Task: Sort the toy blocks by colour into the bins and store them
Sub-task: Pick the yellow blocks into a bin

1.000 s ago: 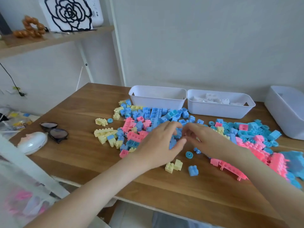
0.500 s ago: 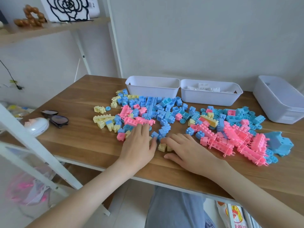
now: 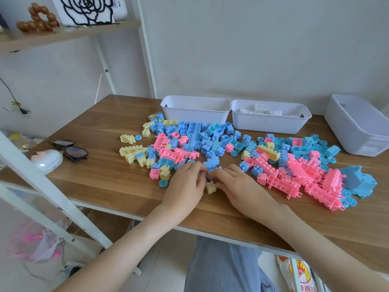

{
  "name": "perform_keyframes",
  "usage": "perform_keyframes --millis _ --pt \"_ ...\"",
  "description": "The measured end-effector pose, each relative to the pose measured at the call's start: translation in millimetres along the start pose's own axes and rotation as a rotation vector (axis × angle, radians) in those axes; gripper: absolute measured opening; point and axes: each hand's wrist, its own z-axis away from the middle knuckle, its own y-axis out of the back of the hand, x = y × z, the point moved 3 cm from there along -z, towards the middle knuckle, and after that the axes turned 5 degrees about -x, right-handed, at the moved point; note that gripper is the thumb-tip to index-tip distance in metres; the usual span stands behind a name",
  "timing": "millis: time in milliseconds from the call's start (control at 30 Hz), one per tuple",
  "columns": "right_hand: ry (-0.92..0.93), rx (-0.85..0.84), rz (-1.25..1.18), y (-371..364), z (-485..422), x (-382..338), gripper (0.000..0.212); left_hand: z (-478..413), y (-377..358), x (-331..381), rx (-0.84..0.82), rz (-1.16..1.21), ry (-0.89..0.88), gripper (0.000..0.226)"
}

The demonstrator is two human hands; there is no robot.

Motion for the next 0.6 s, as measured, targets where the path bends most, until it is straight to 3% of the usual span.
perform_keyframes --millis 200,333,500,600 --pt "-0.142 0.064 -0.127 20.6 -3.5 12.4 0.023 -1.9 -5.6 8.3 -0.031 -0.076 -0.081 0.021" --pt "-0.367 0.12 -0.227 43.5 4.7 47.4 0.018 1.0 -15.8 9.0 -0.128 -0.219 -0.112 0.036" --pt "-0.486 0.238 -0.161 65.5 19.5 97.8 0.034 -2.2 -20.0 15.4 -0.183 -0.26 -0.148 0.04" --pt "-0.627 0.129 -0.094 68.1 18.9 129.5 0.037 -7.7 -16.0 25.8 -0.139 -0.238 -0.185 0.034"
